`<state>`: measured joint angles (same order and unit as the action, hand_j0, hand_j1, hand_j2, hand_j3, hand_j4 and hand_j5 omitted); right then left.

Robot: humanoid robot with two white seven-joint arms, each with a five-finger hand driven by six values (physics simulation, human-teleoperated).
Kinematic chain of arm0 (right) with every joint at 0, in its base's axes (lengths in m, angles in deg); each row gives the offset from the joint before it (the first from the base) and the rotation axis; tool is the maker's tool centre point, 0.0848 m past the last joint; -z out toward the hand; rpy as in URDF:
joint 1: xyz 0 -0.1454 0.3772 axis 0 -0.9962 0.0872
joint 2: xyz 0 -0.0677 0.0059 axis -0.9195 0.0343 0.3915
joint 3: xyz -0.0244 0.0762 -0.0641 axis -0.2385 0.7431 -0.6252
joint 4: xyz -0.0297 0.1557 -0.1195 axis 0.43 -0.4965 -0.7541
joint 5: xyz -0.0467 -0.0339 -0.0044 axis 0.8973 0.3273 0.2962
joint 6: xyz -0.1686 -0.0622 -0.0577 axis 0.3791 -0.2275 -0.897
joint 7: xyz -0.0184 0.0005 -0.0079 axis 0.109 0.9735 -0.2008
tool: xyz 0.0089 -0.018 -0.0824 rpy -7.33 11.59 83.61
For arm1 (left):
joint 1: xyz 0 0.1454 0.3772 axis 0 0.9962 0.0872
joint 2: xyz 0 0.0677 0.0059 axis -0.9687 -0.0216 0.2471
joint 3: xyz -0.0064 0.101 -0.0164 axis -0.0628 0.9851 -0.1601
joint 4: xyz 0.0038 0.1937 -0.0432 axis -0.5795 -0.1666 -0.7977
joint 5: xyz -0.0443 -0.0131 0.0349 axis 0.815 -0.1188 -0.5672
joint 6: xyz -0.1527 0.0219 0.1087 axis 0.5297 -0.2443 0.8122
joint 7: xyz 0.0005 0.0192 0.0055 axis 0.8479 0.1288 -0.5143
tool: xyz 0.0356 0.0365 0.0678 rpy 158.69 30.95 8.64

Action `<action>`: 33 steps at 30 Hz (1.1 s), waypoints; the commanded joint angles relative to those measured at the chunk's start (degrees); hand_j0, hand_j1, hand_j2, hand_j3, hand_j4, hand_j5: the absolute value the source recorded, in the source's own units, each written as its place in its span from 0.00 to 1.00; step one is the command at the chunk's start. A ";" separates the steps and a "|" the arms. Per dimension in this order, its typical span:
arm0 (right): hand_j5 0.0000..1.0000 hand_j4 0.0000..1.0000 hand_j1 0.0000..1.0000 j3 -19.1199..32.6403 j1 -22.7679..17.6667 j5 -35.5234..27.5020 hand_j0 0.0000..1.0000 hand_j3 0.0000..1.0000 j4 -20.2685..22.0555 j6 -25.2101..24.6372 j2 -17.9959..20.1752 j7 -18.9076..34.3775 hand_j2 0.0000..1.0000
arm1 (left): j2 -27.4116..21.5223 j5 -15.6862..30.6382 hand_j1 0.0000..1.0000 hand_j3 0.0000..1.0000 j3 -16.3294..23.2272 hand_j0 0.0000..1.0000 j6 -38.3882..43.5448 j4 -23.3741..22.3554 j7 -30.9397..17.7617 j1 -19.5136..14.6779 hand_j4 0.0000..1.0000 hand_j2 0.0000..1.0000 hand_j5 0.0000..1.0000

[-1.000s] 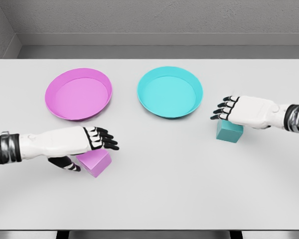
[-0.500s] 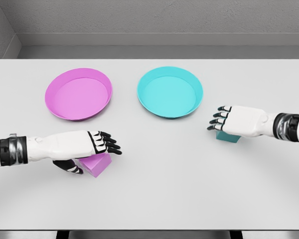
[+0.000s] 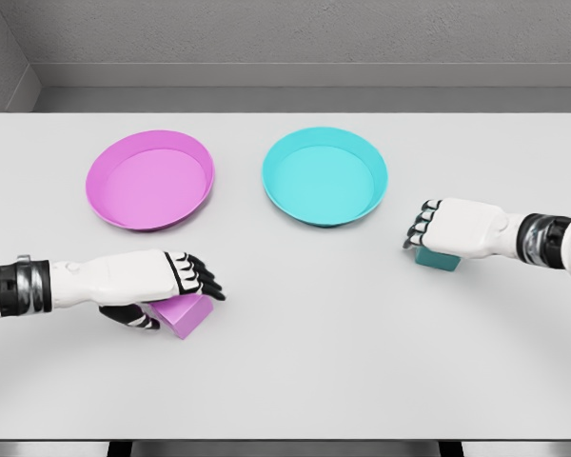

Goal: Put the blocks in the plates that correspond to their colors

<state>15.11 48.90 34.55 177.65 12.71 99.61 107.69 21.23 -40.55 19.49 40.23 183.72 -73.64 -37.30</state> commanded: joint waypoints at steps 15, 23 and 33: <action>0.66 0.66 0.66 6.46 3.07 -9.68 0.66 0.66 -6.10 1.38 -2.16 0.94 0.66 | -0.05 -0.32 0.55 0.55 0.76 0.55 0.11 0.28 -1.37 -0.70 0.55 0.55 0.55; 0.66 0.66 0.66 8.39 12.03 -15.57 0.66 0.66 -17.96 1.38 -13.49 0.94 0.66 | -0.05 -0.14 0.46 0.46 0.67 0.46 0.11 0.37 -1.72 -3.78 0.46 0.46 0.46; 1.00 1.00 1.00 10.41 18.98 -15.57 1.00 1.00 -26.32 1.38 -22.11 0.94 1.00 | 0.04 0.30 0.44 0.44 -1.09 0.44 0.11 -2.88 -1.64 -9.93 0.44 0.44 0.44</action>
<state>24.57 67.27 19.41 151.94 14.30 78.05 108.67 21.26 -40.74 19.15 40.20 182.27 -75.31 -47.32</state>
